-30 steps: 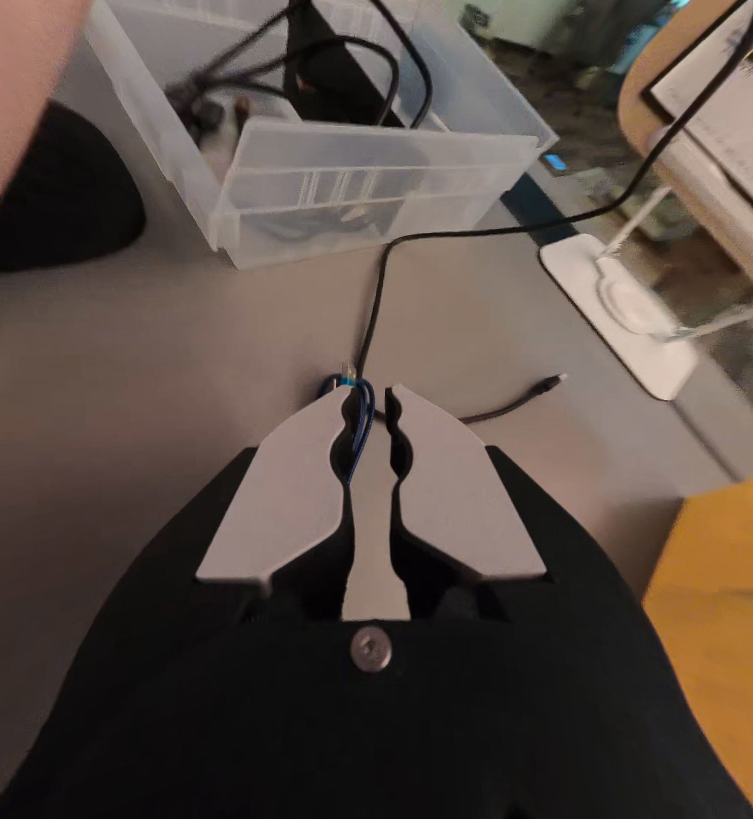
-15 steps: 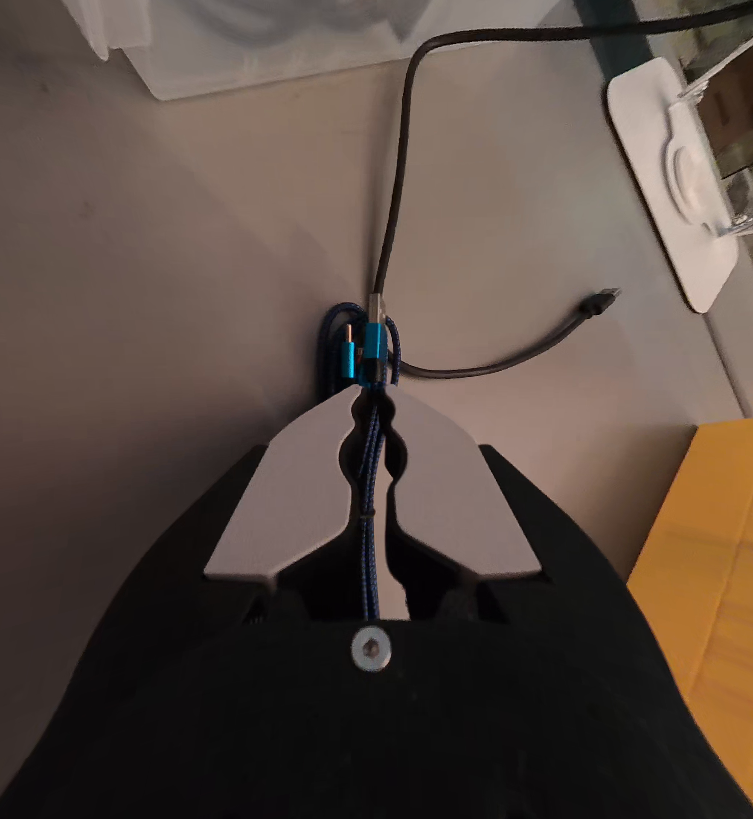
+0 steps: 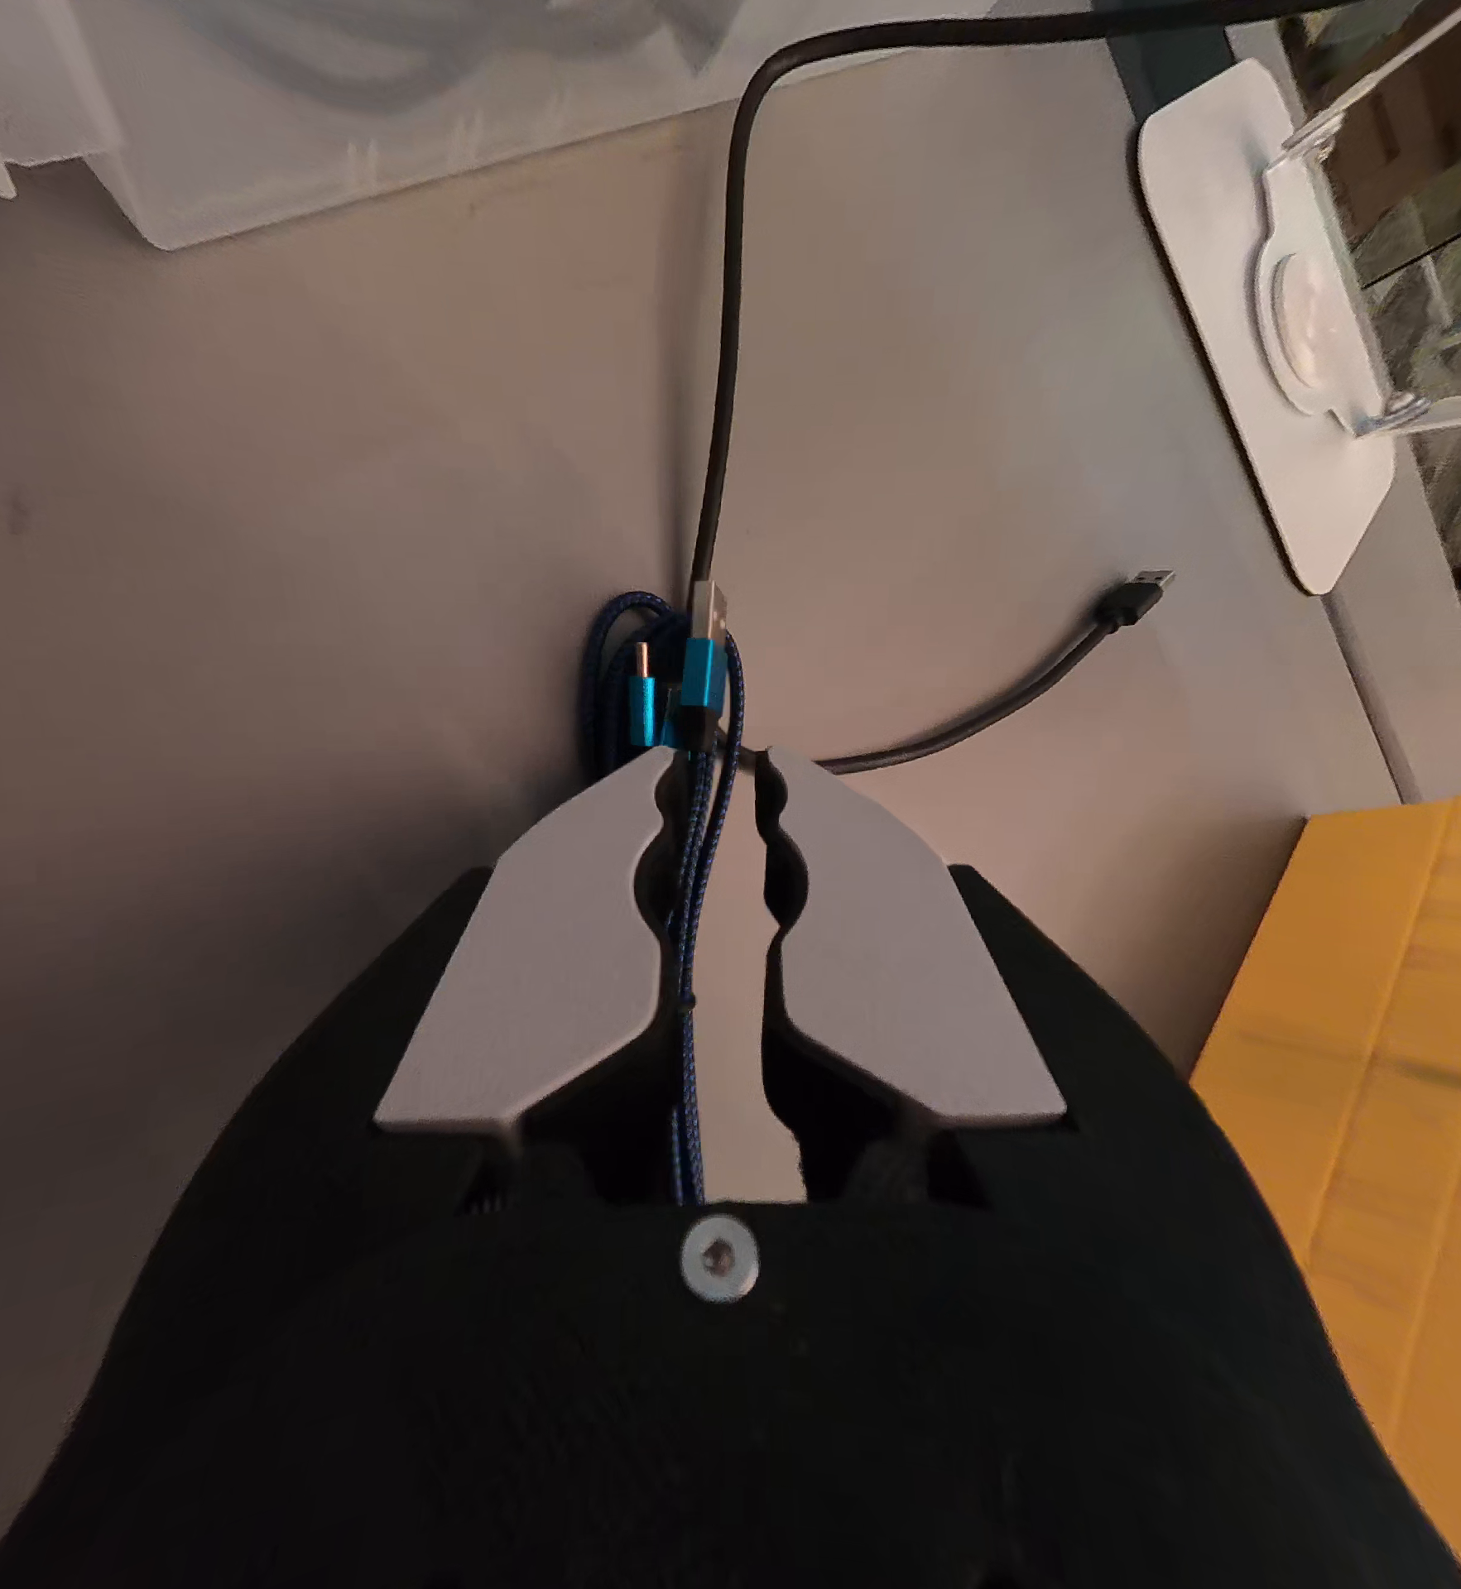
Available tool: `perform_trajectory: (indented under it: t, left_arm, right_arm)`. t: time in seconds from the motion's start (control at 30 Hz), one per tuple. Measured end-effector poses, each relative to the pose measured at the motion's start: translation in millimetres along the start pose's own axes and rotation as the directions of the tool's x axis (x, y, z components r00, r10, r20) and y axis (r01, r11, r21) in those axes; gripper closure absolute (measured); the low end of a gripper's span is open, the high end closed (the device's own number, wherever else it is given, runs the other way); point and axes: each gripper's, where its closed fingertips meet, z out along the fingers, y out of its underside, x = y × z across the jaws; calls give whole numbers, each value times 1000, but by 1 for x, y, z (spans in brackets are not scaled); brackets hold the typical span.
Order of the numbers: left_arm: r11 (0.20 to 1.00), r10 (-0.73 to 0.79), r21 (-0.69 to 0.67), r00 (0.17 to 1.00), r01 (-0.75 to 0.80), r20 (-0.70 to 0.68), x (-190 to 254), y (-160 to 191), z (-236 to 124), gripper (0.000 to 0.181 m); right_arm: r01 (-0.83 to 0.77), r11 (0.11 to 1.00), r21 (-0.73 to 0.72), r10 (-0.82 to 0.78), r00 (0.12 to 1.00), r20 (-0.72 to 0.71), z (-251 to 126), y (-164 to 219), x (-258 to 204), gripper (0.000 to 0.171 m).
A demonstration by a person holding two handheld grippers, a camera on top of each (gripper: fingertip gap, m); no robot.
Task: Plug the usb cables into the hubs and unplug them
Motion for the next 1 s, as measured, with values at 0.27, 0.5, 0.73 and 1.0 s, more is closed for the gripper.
perform_trajectory:
  t: [0.27, 0.5, 0.73, 1.0]
  left_arm:
    - [1000, 0, -2, 1000, 0, 6, -1, 0, -1, 155]
    - [1000, 2, -5, 1000, -2, 15, -3, 0, -3, 155]
    - [1000, -3, -4, 1000, 3, 17, -4, 1, -3, 155]
    - [1000, -8, -6, 1000, 8, 14, -5, 2, -2, 155]
  right_arm:
    - [-20, 999, 35, 18, 998, 55, -5, -15, 1, 155]
    - [-54, 998, 42, 50, 993, 106, -7, -15, -2, 154]
    - [-34, 997, 75, 23, 989, 144, 2, -22, -8, 146]
    - [-56, 998, 28, 49, 976, 214, 10, -16, -14, 148]
